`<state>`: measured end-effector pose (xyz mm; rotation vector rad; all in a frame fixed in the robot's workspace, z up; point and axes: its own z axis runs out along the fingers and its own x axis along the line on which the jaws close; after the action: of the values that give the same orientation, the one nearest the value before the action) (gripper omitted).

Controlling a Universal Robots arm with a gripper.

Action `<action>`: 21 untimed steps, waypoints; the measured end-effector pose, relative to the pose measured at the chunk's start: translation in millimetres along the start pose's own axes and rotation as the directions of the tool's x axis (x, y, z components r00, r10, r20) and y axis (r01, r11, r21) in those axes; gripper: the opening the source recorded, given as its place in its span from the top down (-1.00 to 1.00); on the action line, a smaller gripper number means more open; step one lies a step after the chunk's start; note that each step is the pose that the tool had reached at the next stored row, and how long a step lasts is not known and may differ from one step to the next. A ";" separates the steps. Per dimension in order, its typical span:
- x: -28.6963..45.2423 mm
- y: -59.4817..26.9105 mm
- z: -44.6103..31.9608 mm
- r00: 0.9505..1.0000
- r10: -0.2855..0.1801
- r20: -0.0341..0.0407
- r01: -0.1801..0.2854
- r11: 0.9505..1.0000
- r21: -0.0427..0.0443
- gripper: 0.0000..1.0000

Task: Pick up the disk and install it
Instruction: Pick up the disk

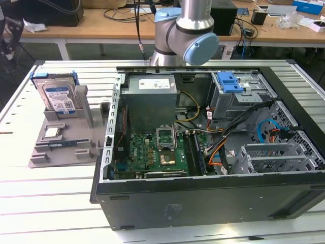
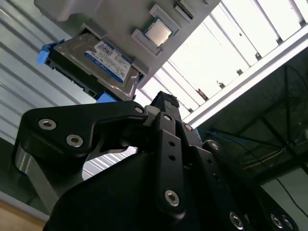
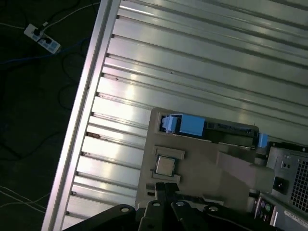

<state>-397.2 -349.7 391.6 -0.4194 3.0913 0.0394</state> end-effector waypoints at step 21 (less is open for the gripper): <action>0.0 0.0 0.0 0.958 -0.285 -0.005 0.285 0.958 -0.008 0.80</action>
<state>-397.2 -349.7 391.6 -0.8617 3.0023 0.0439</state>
